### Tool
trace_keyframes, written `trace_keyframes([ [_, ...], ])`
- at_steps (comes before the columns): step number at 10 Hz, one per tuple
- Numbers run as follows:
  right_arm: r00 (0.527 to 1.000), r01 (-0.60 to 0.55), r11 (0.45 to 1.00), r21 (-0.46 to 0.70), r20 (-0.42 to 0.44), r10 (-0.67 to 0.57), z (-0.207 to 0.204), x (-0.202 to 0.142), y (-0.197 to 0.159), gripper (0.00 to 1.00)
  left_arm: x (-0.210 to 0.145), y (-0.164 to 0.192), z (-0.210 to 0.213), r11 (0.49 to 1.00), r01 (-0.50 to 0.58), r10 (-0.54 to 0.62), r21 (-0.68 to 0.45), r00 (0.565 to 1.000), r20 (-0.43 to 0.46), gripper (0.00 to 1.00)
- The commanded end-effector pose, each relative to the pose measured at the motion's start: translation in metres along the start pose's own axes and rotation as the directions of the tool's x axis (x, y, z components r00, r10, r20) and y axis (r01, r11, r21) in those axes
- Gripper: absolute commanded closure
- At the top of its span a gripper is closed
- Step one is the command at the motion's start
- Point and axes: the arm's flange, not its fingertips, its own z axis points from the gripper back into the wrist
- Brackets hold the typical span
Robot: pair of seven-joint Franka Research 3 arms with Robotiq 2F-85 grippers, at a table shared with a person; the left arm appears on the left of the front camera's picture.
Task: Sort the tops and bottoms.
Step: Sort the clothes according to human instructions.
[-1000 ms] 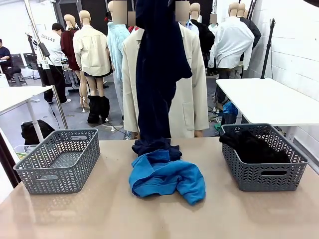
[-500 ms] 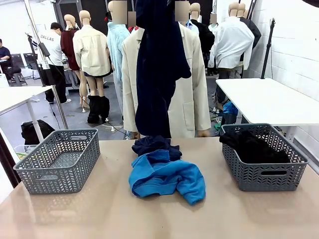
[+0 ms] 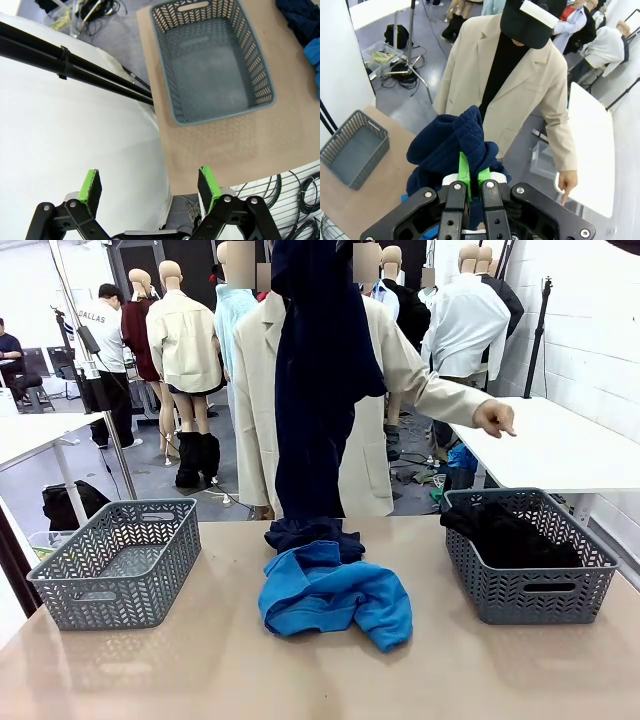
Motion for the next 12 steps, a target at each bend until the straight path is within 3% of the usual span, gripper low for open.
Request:
trace_keyframes([
  [1, 1.000, 0.004, 1.000, 0.002, 0.006, -0.004, 0.002, 0.000, -0.001, 1.00, 0.000, 0.002, -0.002, 1.000, -0.010, 0.010, 0.011, 1.000, 0.007, 0.00],
  [11, 1.000, 0.000, 1.000, 0.000, 0.000, 0.000, 0.000, 0.000, 0.000, 1.00, 0.000, 0.002, -0.002, 1.000, -0.010, 0.010, 0.011, 1.000, 0.007, 0.00],
  [12, 1.000, -0.007, 1.000, -0.023, -0.017, 0.006, 0.001, -0.001, -0.018, 1.00, 0.000, 0.002, -0.002, 1.000, -0.010, 0.010, 0.011, 1.000, 0.007, 0.00],
])
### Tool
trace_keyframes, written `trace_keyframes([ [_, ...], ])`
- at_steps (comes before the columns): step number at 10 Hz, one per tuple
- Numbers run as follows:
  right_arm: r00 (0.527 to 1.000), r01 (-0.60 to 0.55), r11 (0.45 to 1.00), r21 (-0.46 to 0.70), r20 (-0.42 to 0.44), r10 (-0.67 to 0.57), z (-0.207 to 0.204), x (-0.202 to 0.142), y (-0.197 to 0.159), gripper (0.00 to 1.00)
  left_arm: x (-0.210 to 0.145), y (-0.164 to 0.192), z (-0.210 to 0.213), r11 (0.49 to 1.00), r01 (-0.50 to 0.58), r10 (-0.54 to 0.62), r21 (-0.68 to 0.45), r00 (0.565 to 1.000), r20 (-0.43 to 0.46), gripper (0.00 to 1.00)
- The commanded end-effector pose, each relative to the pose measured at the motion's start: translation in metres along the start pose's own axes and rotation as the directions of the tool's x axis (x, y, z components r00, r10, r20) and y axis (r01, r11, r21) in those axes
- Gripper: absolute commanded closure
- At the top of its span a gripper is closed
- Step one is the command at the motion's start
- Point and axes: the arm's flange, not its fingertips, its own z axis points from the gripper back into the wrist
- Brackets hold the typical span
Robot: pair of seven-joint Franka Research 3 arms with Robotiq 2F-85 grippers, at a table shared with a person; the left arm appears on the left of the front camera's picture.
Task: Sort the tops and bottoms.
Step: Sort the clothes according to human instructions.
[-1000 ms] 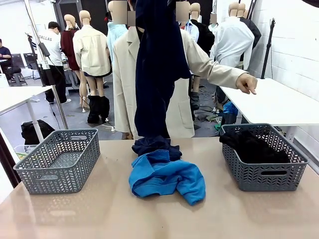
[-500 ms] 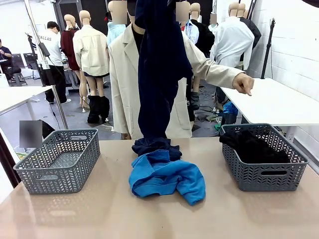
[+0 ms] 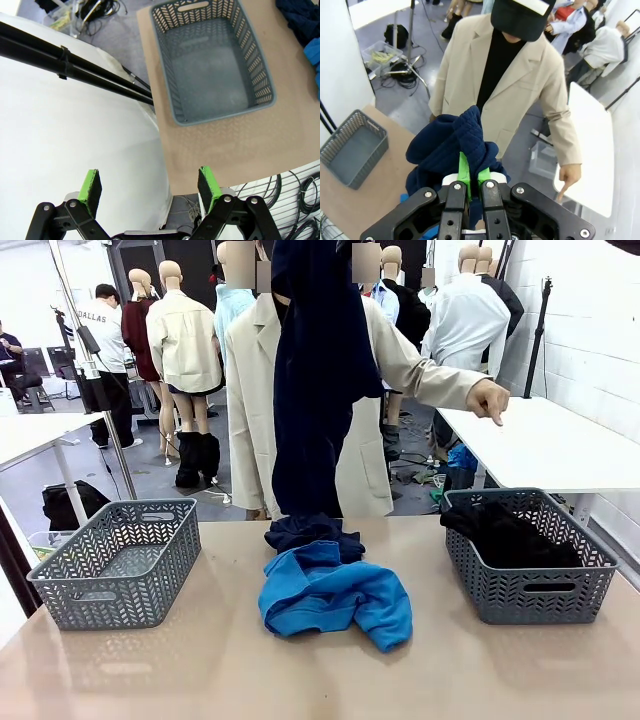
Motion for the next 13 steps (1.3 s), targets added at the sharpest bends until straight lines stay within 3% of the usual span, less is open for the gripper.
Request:
trace_keyframes([
  [1, 0.999, -0.041, 0.997, -0.068, -0.019, 0.039, 0.009, -0.004, -0.033, 1.00, 0.000, 0.002, -0.002, 1.000, -0.010, 0.010, 0.011, 1.000, 0.007, 0.00],
  [5, 0.994, -0.107, 0.949, -0.296, -0.031, 0.103, 0.055, -0.038, -0.122, 1.00, 0.000, 0.002, -0.002, 1.000, -0.010, 0.010, 0.011, 1.000, 0.007, 0.00],
  [7, 0.998, -0.059, 0.931, -0.361, -0.040, 0.048, 0.074, -0.049, -0.167, 1.00, 0.000, 0.002, -0.002, 1.000, -0.010, 0.010, 0.011, 1.000, 0.007, 0.00],
  [10, 0.996, -0.062, 0.946, -0.317, -0.081, 0.038, 0.075, -0.103, -0.227, 1.00, 0.000, 0.002, -0.002, 1.000, -0.010, 0.010, 0.011, 1.000, 0.007, 0.00],
  [13, 0.993, -0.007, 0.951, -0.308, -0.111, -0.029, 0.069, -0.178, -0.255, 1.00, 0.000, 0.002, -0.002, 1.000, -0.010, 0.010, 0.011, 1.000, 0.007, 0.00],
])
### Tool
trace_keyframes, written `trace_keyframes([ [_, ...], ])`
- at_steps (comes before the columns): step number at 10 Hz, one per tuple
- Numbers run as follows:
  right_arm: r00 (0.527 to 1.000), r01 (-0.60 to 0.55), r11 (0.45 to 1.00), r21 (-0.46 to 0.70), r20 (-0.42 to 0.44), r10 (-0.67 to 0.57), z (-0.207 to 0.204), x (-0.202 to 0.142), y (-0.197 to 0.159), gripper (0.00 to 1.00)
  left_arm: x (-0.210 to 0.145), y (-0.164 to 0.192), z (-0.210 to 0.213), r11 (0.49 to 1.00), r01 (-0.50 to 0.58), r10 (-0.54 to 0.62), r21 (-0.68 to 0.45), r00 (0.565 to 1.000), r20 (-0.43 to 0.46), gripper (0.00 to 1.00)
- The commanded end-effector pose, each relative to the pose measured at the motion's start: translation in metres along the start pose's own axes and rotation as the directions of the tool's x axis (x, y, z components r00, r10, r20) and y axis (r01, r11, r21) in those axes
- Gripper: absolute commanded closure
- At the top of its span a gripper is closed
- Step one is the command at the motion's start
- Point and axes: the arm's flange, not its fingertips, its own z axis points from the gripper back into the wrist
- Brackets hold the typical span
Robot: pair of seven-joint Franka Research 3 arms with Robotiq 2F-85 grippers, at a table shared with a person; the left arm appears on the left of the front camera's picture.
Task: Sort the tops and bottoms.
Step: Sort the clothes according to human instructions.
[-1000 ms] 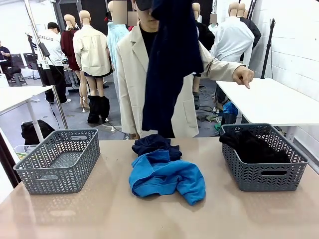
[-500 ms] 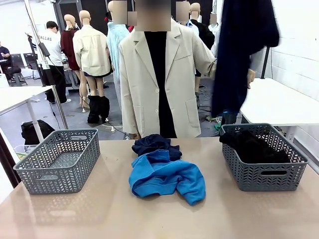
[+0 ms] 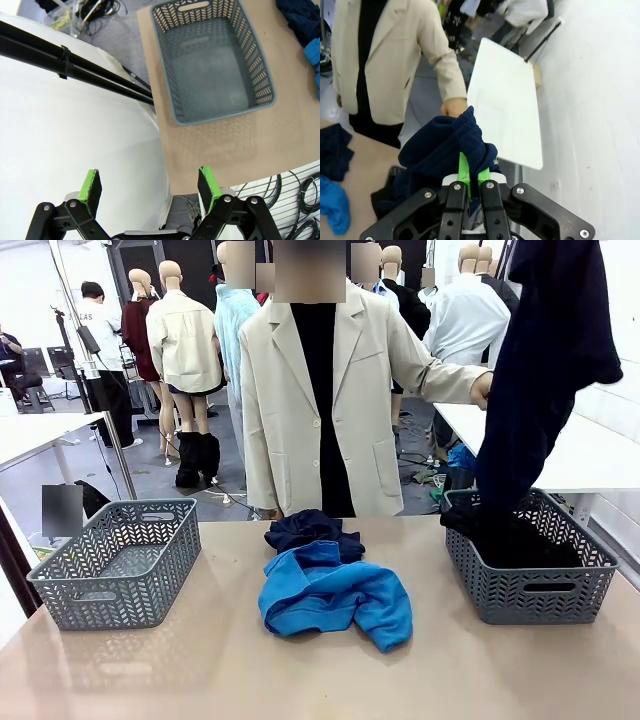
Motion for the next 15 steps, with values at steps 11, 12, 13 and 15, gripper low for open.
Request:
trace_keyframes([
  [11, 0.908, 0.364, 0.919, 0.149, -0.277, -0.315, -0.137, -0.209, 0.072, 1.00, 0.000, 0.001, -0.002, 1.000, -0.008, 0.008, 0.011, 1.000, 0.008, 0.00],
  [12, 0.899, 0.360, 0.922, 0.141, -0.318, -0.302, -0.152, -0.227, 0.084, 1.00, 0.000, 0.001, -0.002, 1.000, -0.008, 0.008, 0.011, 1.000, 0.008, 0.00],
  [13, 0.896, 0.350, 0.928, 0.128, -0.335, -0.292, -0.161, -0.242, 0.094, 1.00, 0.000, 0.001, -0.002, 1.000, -0.008, 0.008, 0.011, 1.000, 0.008, 0.00],
  [15, 0.884, 0.374, 0.913, 0.164, -0.360, -0.297, -0.174, -0.264, 0.109, 0.98, 0.000, 0.001, -0.002, 1.000, -0.008, 0.008, 0.011, 1.000, 0.008, 0.00],
])
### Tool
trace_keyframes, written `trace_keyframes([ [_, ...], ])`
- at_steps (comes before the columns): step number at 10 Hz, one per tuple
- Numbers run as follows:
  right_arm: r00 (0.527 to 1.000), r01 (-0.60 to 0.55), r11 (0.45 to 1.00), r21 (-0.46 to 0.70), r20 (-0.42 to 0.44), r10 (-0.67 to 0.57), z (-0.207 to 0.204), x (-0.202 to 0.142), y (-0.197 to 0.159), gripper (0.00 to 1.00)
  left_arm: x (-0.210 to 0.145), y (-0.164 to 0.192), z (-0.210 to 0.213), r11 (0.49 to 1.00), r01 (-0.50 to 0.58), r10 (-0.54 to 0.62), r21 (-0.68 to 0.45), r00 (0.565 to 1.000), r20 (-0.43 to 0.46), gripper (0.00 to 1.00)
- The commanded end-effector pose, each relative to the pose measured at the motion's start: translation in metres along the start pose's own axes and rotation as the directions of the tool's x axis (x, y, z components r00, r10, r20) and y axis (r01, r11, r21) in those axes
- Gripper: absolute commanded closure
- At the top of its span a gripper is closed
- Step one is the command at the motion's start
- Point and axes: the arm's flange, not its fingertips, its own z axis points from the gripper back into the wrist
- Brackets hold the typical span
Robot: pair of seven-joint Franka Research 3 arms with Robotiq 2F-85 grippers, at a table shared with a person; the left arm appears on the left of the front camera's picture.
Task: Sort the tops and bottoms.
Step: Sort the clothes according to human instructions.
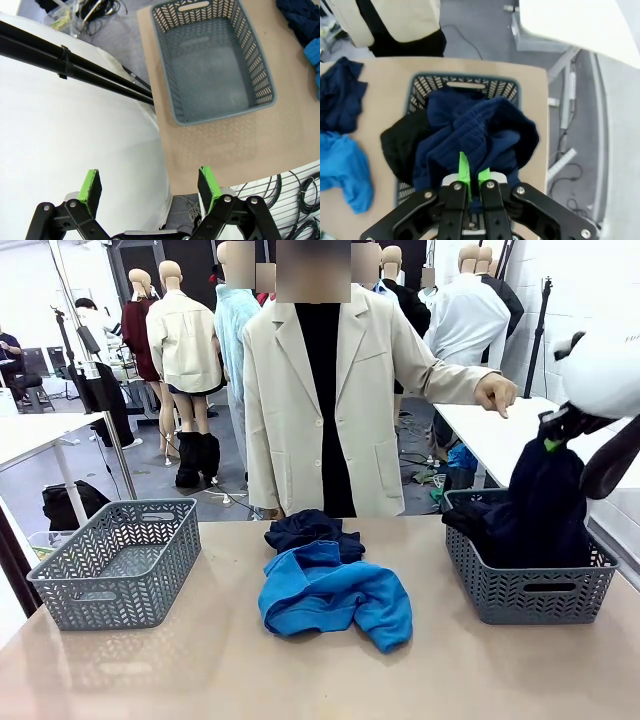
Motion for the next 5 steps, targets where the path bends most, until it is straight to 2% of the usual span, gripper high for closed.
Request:
trace_keyframes([
  [1, 1.000, 0.020, 0.999, -0.038, 0.001, -0.020, -0.014, -0.010, 0.007, 0.79, 0.000, 0.001, -0.002, 1.000, -0.008, 0.008, 0.011, 1.000, 0.008, 0.00],
  [3, 0.998, 0.021, 1.000, -0.023, -0.053, -0.022, -0.026, -0.012, 0.013, 0.41, 0.000, 0.001, -0.002, 1.000, -0.008, 0.008, 0.011, 1.000, 0.008, 0.00],
  [5, 0.999, 0.005, 0.999, 0.039, -0.050, -0.003, -0.020, -0.004, 0.022, 0.02, 0.000, 0.001, -0.002, 1.000, -0.008, 0.008, 0.011, 1.000, 0.008, 0.00],
])
